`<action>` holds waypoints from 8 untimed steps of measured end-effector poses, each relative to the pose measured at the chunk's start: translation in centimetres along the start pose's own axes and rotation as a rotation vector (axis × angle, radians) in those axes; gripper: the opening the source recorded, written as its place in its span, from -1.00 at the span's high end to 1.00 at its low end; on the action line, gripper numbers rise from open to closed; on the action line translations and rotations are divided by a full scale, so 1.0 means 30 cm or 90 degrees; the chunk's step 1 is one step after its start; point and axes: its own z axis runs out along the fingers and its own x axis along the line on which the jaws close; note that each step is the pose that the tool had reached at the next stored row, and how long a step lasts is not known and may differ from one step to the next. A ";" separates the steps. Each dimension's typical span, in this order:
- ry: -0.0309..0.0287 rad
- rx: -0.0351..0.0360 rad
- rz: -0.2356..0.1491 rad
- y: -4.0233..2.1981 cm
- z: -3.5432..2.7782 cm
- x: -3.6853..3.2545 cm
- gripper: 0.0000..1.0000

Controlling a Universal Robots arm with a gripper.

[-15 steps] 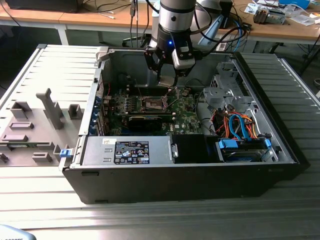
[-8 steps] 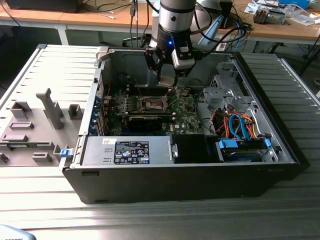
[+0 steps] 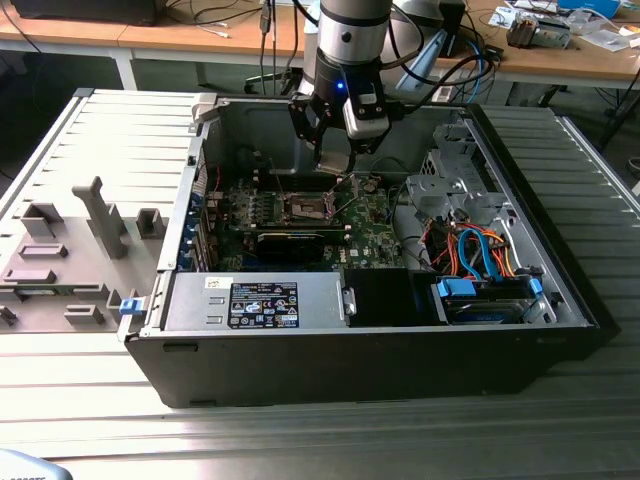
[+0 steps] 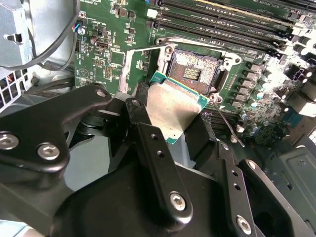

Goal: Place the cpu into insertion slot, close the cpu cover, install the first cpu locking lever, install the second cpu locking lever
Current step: 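Place the cpu into insertion slot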

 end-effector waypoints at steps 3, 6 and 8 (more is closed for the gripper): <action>-0.0002 -0.0001 0.002 0.000 0.000 0.000 -0.08; -0.0005 -0.0001 0.006 0.000 0.000 0.000 -0.08; -0.0006 -0.0002 0.007 -0.001 0.000 0.000 -0.08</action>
